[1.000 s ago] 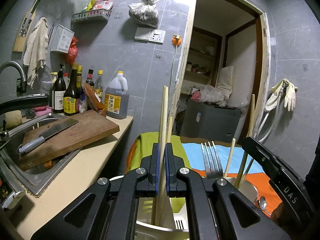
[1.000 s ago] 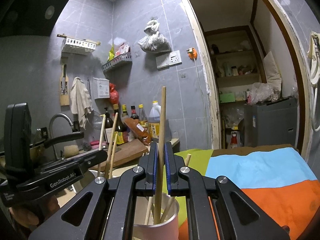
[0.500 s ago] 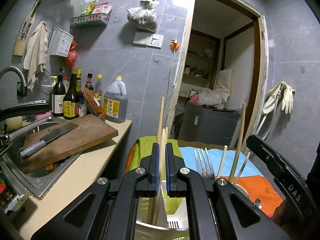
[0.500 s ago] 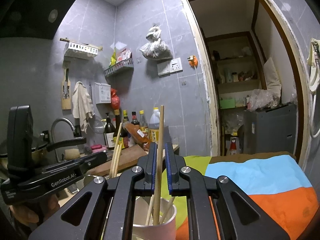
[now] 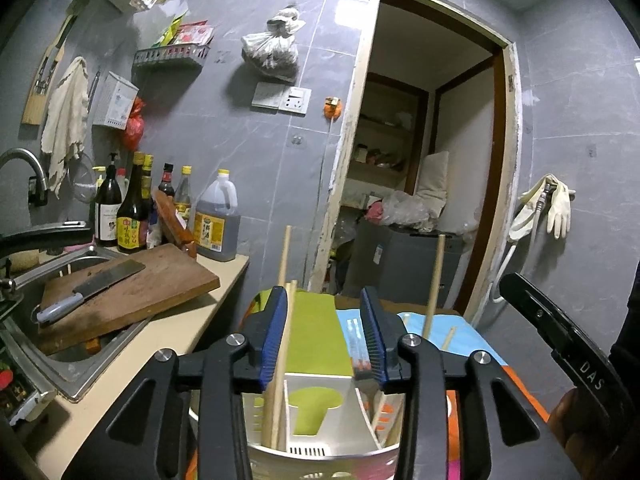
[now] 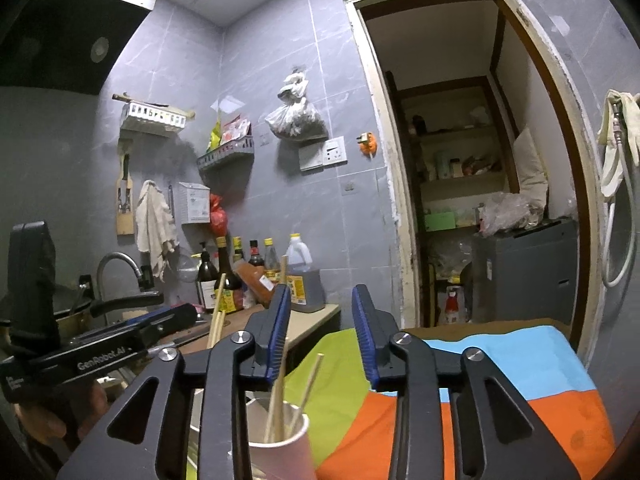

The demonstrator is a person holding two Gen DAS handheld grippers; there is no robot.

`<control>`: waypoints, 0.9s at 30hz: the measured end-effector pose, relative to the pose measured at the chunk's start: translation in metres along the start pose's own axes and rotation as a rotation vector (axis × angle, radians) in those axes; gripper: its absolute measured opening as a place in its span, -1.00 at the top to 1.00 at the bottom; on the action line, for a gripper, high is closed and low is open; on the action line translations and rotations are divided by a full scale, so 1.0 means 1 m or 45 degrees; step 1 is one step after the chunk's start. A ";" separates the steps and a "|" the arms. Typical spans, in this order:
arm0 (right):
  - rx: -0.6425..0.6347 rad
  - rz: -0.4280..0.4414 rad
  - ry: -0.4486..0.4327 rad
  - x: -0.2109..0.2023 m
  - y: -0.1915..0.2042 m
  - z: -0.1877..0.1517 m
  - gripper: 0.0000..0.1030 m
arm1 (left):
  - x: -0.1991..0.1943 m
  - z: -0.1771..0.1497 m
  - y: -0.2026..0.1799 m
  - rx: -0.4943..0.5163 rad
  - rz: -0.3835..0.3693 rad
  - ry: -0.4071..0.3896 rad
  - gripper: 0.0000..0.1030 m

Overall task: Organize utensils
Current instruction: 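Move both tools back toward the spoon and tongs on the cloth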

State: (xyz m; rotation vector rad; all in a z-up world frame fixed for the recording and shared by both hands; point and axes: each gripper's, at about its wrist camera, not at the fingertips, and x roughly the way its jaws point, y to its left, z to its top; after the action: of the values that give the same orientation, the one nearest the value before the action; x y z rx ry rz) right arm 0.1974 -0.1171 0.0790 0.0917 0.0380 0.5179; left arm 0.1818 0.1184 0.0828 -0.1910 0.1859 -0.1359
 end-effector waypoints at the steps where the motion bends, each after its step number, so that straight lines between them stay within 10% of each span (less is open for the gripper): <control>1: -0.004 -0.006 -0.001 -0.002 -0.002 0.001 0.31 | 0.000 0.000 -0.003 0.007 -0.001 -0.001 0.32; 20: -0.046 -0.153 0.044 -0.060 -0.069 0.007 -0.85 | 0.003 -0.022 -0.073 0.056 -0.146 0.069 -0.57; 27: -0.048 -0.208 0.086 -0.077 -0.097 0.002 -1.00 | 0.008 -0.038 -0.101 0.078 -0.210 0.138 -0.78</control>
State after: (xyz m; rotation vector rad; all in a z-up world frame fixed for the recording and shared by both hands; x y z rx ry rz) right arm 0.1781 -0.2393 0.0729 0.0335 0.1008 0.3583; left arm 0.1706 0.0126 0.0647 -0.1380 0.2735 -0.3163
